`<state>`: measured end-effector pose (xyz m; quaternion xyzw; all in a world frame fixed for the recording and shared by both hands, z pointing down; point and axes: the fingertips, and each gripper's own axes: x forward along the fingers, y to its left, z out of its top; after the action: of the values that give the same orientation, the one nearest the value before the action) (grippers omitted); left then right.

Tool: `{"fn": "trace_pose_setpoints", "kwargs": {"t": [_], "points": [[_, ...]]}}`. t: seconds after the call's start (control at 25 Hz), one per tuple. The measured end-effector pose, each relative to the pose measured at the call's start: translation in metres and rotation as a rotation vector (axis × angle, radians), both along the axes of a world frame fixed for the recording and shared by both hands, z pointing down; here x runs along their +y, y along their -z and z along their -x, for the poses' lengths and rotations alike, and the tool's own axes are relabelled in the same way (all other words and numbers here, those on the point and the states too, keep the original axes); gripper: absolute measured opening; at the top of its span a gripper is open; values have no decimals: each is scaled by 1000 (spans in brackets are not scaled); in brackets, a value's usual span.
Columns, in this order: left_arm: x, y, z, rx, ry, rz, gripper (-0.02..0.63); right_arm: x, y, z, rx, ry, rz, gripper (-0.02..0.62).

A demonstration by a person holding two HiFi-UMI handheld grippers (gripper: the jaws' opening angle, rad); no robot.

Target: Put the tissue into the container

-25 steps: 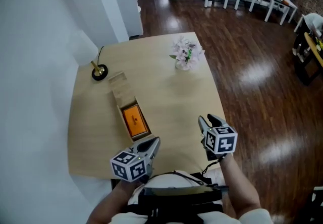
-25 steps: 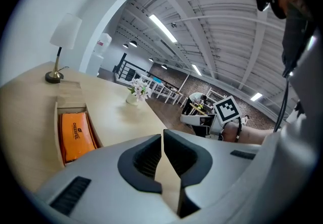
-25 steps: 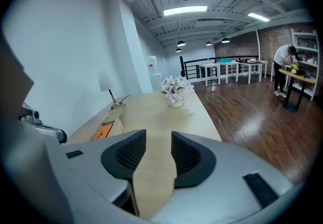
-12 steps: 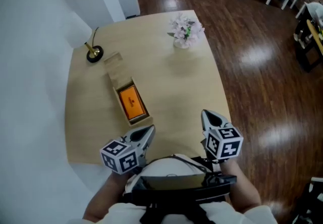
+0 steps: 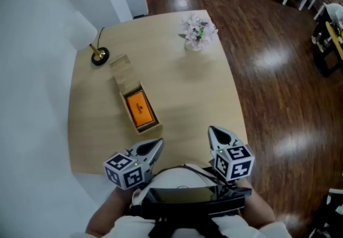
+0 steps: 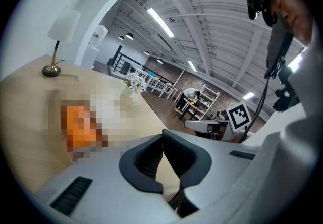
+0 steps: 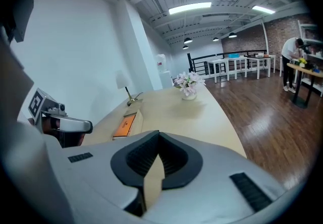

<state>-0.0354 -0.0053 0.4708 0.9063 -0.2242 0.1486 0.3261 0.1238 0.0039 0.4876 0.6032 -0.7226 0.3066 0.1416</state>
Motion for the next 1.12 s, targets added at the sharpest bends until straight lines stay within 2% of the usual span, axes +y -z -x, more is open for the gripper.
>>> {"fn": "trace_pose_setpoints", "kwargs": {"t": [0.48, 1.12], "points": [[3, -5, 2, -13, -19, 13, 0, -1, -5, 23, 6, 78, 13, 0], [-1, -7, 0, -27, -36, 18, 0, -7, -9, 34, 50, 140, 27, 0]]}}
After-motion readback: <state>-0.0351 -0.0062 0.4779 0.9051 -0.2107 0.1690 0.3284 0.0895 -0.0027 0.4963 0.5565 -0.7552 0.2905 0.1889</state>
